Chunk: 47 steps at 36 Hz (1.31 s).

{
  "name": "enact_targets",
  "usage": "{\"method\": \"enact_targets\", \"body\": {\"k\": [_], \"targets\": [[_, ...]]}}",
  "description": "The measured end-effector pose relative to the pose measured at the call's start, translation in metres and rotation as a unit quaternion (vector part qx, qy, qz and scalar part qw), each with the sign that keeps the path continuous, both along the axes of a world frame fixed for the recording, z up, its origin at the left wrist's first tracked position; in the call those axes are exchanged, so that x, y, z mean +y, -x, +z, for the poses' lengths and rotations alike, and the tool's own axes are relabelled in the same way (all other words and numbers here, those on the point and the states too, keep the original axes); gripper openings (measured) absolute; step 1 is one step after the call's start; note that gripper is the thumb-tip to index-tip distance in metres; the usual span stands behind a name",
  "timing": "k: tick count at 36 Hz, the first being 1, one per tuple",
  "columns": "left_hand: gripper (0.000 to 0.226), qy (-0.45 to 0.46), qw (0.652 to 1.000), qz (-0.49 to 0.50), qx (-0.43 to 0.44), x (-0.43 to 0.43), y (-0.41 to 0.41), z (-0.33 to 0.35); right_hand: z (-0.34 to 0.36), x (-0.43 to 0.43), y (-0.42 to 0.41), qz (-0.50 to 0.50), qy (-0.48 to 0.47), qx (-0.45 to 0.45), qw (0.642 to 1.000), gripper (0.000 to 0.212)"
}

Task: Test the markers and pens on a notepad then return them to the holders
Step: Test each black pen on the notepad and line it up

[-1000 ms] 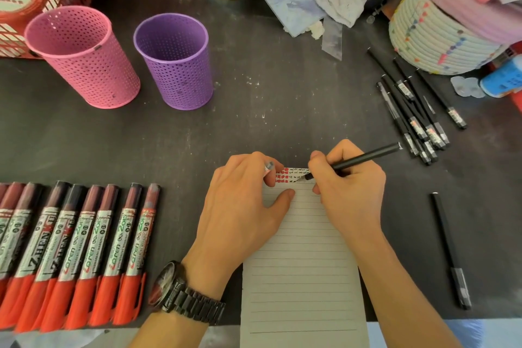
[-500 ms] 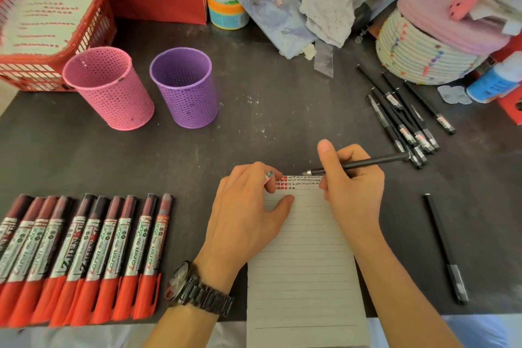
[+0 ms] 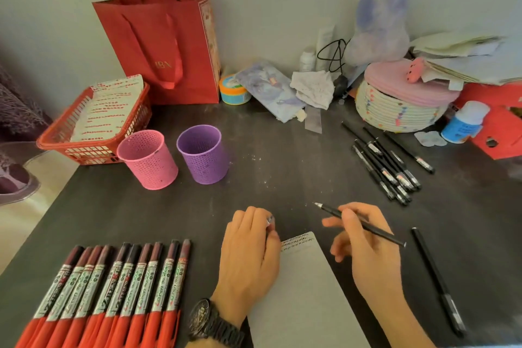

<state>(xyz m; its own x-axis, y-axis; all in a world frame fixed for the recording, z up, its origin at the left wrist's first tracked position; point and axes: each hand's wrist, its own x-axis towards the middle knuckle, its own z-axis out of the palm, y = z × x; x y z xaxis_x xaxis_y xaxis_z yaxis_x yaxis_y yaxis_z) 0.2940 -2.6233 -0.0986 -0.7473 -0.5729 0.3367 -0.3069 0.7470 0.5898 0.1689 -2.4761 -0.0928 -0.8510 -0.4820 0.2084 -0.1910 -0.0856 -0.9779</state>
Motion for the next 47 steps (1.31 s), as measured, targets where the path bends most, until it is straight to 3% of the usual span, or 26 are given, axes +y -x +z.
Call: {"method": "enact_targets", "body": {"k": [3,5,9,13,18,20,22,26,31,37,47], "targets": [[0.01,-0.034,0.999,0.007,0.024,0.0,-0.002,-0.001,-0.009,0.013,-0.009,0.035,-0.074,0.113,0.99,0.025],[0.013,-0.058,0.997,0.016,0.043,-0.001,-0.004,-0.002,-0.014,0.019,-0.014,0.065,-0.151,0.157,0.974,0.025],[0.015,-0.062,0.996,0.018,0.059,-0.002,-0.006,-0.004,-0.019,0.022,-0.019,0.088,-0.309,0.28,0.905,0.028],[0.024,-0.051,0.997,0.025,0.057,-0.002,-0.005,-0.005,-0.017,0.012,-0.021,0.054,-0.344,0.335,0.876,0.026],[0.035,-0.018,0.999,0.022,0.021,-0.001,-0.002,-0.005,-0.021,0.005,-0.023,0.013,-0.362,0.341,0.868,0.022],[0.037,-0.014,1.0,0.021,0.004,-0.001,-0.002,-0.006,-0.021,0.004,-0.022,0.017,-0.35,0.322,0.879,0.024],[0.038,-0.008,1.0,0.018,-0.01,-0.001,-0.002,-0.007,-0.018,0.004,-0.021,0.018,-0.313,0.258,0.914,0.036],[0.036,-0.01,1.0,0.021,-0.018,-0.002,0.0,-0.007,-0.007,0.003,-0.017,0.015,-0.114,0.09,0.989,0.042],[0.02,-0.056,0.998,0.028,-0.016,-0.005,0.0,-0.014,-0.002,-0.005,-0.012,0.008,0.039,-0.123,0.992,0.02],[0.018,-0.065,0.997,0.041,-0.015,-0.006,0.0,-0.017,-0.009,-0.004,-0.011,-0.035,0.06,-0.134,0.989,0.029],[0.017,-0.069,0.997,0.024,0.023,-0.008,-0.001,-0.017,-0.01,-0.004,-0.01,-0.016,0.063,-0.129,0.99,0.036]]}}
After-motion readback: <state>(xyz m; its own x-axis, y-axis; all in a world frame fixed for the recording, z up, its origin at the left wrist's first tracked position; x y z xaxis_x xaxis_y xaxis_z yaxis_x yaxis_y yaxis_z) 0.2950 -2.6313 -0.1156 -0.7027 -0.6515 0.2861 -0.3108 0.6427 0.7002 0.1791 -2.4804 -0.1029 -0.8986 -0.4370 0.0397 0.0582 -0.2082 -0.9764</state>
